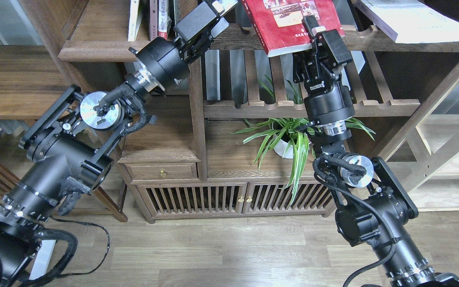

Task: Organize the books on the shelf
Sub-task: 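Pull the red book out and bring the left gripper to its edge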

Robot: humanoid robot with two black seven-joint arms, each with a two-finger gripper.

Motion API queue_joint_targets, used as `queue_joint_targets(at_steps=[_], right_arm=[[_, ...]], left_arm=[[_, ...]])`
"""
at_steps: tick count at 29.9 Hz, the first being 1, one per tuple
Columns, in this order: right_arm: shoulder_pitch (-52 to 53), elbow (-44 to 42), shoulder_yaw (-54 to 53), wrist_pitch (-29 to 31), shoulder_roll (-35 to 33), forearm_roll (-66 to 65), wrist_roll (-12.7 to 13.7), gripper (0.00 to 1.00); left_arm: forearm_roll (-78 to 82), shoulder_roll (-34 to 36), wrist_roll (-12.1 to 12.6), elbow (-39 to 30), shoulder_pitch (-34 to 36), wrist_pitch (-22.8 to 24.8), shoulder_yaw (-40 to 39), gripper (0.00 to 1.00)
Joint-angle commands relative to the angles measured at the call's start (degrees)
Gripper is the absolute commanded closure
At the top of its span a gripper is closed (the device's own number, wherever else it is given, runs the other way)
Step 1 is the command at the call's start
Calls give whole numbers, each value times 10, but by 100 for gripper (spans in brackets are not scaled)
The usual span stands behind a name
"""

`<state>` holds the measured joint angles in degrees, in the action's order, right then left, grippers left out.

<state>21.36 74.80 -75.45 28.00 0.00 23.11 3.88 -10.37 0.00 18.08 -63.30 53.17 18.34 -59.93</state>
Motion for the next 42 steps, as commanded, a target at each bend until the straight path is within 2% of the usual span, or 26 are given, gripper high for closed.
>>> queue_joint_targets(at_steps=[1, 5, 13, 22, 31, 36, 39, 42], right_arm=[[-1, 0, 3, 0, 0, 0, 0, 97], [-3, 0, 6, 0, 0, 0, 0, 97], [-11, 0, 29, 0, 0, 0, 0, 96], [-14, 0, 39, 0, 0, -1, 0, 96], [-23, 0, 48, 0, 0, -1, 0, 96], [-23, 0, 48, 0, 0, -1, 1, 96], [-22, 0, 48, 0, 0, -1, 1, 96], [-22, 0, 48, 0, 0, -1, 1, 96]], left_arm=[[0, 0, 0, 19, 18, -7, 3, 6], [-5, 0, 5, 34, 27, -6, 1, 11], [-47, 0, 13, 73, 65, -8, 9, 12], [-48, 0, 52, 88, 66, -31, 10, 14], [-48, 0, 59, 91, 77, -31, 10, 15], [-53, 0, 76, 90, 74, -30, 12, 21], [-56, 0, 86, 89, 72, -29, 15, 29], [-55, 0, 86, 89, 73, -29, 20, 30]])
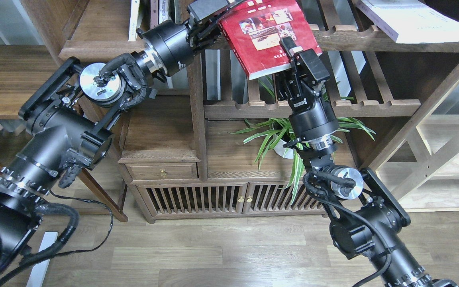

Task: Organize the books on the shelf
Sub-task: 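Pull the red book out and bring the left gripper to its edge, then grip the red book's top corner with the left gripper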

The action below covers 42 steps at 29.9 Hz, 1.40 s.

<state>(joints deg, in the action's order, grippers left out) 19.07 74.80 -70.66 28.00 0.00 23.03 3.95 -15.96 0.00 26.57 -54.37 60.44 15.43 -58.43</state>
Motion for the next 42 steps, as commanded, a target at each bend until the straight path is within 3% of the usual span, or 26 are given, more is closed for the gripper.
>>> queue_joint_targets(at_steps=[1, 20, 25, 33, 42], right_arm=[[1, 0, 0, 0, 0, 0, 0, 96], [2, 0, 19, 0, 0, 0, 0, 96], [2, 0, 19, 0, 0, 0, 0, 96], [2, 0, 19, 0, 0, 0, 0, 96], [1, 0, 19, 0, 0, -1, 0, 95]], left_arm=[[0, 0, 2, 0, 0, 0, 9, 30], [0, 0, 0, 1, 6, -1, 14, 33], [-2, 0, -1, 1, 6, 0, 13, 48], [-30, 0, 1, -6, 4, 6, 14, 83], [-36, 0, 3, -10, 1, 9, 14, 94]])
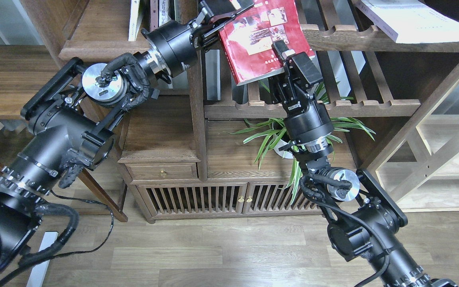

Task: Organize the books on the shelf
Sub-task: 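Grip the red book's top corner with the left gripper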

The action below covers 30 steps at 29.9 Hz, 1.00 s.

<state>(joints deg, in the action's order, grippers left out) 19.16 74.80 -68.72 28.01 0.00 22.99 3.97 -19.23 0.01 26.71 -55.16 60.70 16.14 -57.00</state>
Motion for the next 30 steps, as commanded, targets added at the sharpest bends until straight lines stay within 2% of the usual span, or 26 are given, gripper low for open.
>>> queue_joint_targets(at_steps=[1, 6, 17, 24, 30], right_arm=[[0, 0, 0, 0, 0, 0, 0, 95], [0, 0, -6, 0, 0, 0, 0, 91], [0, 0, -19, 0, 0, 0, 1, 57], [0, -1, -19, 0, 0, 0, 1, 54], [-1, -2, -28, 0, 0, 0, 1, 46]], left_arm=[[-5, 0, 2, -2, -2, 3, 0, 95], [-5, 0, 2, -2, -4, 10, 0, 97], [-1, 0, 2, -3, -5, 10, 1, 98], [-1, 0, 2, -3, -6, 10, 12, 98], [2, 0, 2, -7, -8, 11, 15, 98]])
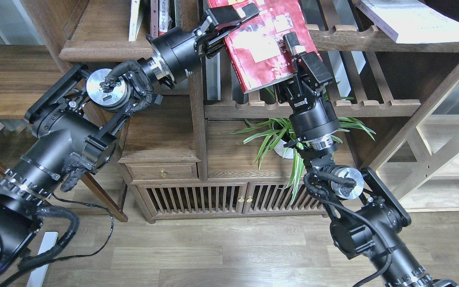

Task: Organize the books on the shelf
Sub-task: 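Grip the red book's top corner with the left gripper, then carry the red book up and away with the left arm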

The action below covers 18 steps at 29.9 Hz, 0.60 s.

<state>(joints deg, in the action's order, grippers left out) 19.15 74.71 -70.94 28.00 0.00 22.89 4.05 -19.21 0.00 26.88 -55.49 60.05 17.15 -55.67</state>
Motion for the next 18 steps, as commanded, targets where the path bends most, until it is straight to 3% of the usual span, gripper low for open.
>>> queue_joint_targets(at_steps=[1, 11, 18], right_arm=[[-1, -1, -8, 0, 0, 0, 0, 44], [-1, -11, -37, 0, 0, -1, 0, 36], [-1, -18, -42, 0, -3, 0, -1, 34]], left_arm=[[3, 0, 0, -16, -6, 1, 5, 98], [24, 0, -4, -122, -43, -7, 13, 98], [44, 74, -5, -193, -79, -6, 8, 98]])
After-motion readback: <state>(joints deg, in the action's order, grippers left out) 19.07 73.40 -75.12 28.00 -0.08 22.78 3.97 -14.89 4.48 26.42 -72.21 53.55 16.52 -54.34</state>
